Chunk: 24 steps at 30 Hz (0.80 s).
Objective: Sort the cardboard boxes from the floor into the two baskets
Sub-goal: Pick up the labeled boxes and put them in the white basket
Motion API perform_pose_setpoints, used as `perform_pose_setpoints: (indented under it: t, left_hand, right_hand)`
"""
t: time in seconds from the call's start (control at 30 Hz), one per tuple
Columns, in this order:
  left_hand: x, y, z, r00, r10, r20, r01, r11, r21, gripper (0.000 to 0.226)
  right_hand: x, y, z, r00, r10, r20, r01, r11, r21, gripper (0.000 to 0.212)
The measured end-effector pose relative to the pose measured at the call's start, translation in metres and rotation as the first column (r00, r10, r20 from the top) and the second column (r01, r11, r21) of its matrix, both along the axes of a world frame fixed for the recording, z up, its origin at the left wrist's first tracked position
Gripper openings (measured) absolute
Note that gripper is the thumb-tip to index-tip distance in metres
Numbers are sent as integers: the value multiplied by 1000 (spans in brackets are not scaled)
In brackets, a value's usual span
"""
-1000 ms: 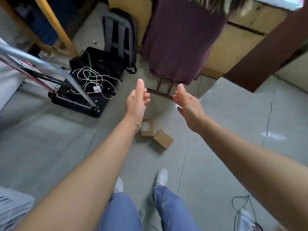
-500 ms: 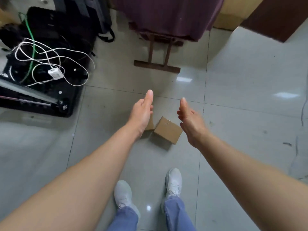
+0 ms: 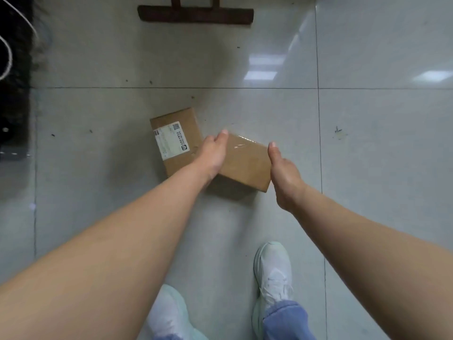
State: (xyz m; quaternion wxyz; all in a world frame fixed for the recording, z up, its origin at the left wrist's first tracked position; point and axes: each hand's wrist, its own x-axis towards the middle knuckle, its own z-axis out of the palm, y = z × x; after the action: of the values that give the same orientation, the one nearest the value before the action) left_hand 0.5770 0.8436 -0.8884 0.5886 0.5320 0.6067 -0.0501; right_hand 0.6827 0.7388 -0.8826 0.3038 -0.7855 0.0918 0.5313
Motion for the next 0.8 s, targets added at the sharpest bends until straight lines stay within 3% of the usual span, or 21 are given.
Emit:
perform_pose_setpoints:
  t: [0.13,0.23,0.37,0.47,0.7,0.8]
  left_hand:
    - [3,-8,-28,998,58,-8,-59,995,-86,71]
    - [9,-11,-18,992,124,16,-121,986,-118,69]
    - [13,-12,22,974,222,51,-214,969,-124,88]
    - [16,-6,81,957,286,47,-276,950,-147,84]
    - [0,15,273,856,490,166,-483,872,-81,24]
    - [-19,28,375,797,548,253,-550,832,-70,24]
  right_hand:
    - [-3,-2,-24,996,-48,-77,49,999,9,70]
    - [2,-1,-16,997,-72,-32,73,997,19,71]
    - [10,-2,34,996,-73,45,71,997,37,70]
    - [17,5,94,992,-52,117,47,998,52,69]
    - [16,36,286,971,-79,224,37,981,189,56]
    - [0,51,383,970,-58,238,-12,960,281,53]
